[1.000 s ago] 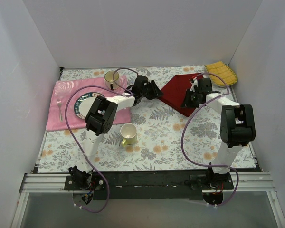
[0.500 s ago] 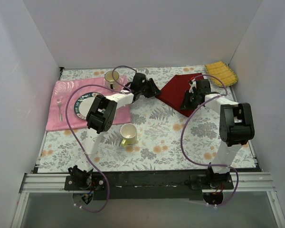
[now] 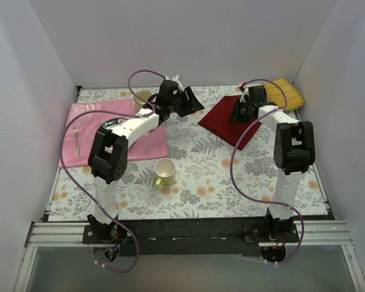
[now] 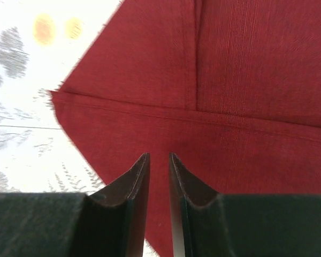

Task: Fold the napkin, place the utensils inside, and roll it up
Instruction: Roll the napkin with the utensil

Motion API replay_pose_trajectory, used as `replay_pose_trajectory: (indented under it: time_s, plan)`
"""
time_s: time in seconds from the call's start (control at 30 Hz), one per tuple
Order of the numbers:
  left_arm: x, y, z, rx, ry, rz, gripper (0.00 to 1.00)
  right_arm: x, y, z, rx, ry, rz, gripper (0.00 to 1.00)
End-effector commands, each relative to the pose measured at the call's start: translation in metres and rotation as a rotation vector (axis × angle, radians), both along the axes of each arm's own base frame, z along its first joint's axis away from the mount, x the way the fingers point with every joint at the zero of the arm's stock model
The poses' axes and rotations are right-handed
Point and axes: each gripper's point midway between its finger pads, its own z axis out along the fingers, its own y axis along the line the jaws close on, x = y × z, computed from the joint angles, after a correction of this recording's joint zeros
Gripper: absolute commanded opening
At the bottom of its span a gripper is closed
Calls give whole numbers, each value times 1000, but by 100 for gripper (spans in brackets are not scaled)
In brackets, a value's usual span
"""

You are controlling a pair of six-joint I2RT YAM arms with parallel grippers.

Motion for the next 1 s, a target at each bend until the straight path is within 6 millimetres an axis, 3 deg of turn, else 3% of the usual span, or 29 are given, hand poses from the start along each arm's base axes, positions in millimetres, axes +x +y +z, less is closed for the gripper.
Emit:
replay_pose_trajectory:
  time_s: [0.0,0.03,0.1,0.13,0.2,0.23,0.37,0.57,0.6,0.67,0.7,0.97]
  plan:
    - [-51,19,68,-90,-35,-18,48,8,9,-9,-1,10,41,28]
    - [-63,26,50,-72,2,-13,48,7,9,-12,-4,13,45,28]
    - [-77,35,68,-83,-30,-10,48,7,12,-18,-5,20,55,28]
    - [-87,41,56,-66,-5,-5,48,5,13,-23,-3,28,60,28]
    - [-100,48,67,-79,-27,-9,48,4,15,-27,-7,37,63,28]
    - [-106,51,60,-76,-6,-5,48,1,18,-32,-9,49,71,28]
    - [-126,56,64,-98,9,-13,48,-19,24,-48,-26,87,83,28]
    - [-136,64,69,-94,-6,-6,49,-49,34,-60,-32,115,109,28]
    - [-138,65,68,-88,-8,-7,49,-61,34,-67,-37,141,110,28]
    - [-141,66,72,-92,-14,-6,49,-71,37,-65,-18,148,108,28]
    - [-141,67,70,-92,-10,-4,49,-87,37,-73,-11,177,115,28]
    - [-149,70,66,-102,14,4,49,-146,58,-66,45,217,90,29]
